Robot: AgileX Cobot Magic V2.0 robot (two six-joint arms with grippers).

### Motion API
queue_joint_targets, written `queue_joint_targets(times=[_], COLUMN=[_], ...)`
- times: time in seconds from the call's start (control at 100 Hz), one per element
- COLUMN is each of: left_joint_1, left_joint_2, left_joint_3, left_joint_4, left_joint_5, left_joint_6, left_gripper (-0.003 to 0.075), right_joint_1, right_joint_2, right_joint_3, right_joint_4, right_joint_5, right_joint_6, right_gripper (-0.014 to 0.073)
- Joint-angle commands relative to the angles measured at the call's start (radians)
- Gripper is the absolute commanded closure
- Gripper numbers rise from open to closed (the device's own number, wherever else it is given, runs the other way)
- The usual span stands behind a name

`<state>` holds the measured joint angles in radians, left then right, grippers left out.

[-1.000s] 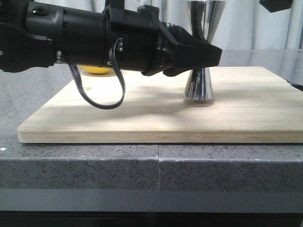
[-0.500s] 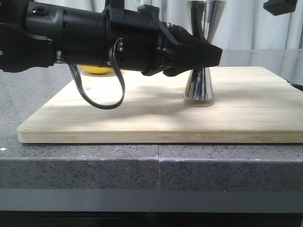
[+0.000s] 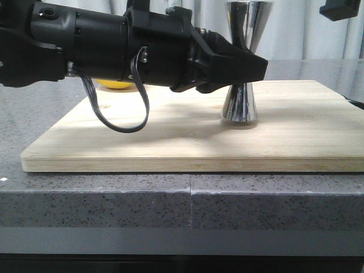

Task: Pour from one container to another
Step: 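Tilt the beaker with the right gripper, pouring liquid into the jigger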

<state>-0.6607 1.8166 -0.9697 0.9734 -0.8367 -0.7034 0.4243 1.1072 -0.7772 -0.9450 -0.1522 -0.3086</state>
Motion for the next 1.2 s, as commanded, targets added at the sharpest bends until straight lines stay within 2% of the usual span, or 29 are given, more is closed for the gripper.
queue_joint_targets(times=[0.0, 1.19], left_joint_1=[-0.002, -0.002], left_joint_2=[-0.057, -0.057], left_joint_3=[-0.024, -0.024], left_joint_4=[-0.038, -0.017], left_joint_5=[-0.075, -0.088], left_joint_6=[-0.008, -0.008], left_gripper=[0.0741, 0.0741], right_joint_1=[0.004, 0.004], right_joint_2=[-0.025, -0.025], right_joint_3=[-0.037, -0.037], right_joint_4=[-0.010, -0.148], right_joint_5=[-0.044, -0.012], right_joint_6=[-0.008, -0.008], right_gripper=[0.0344, 0.0344])
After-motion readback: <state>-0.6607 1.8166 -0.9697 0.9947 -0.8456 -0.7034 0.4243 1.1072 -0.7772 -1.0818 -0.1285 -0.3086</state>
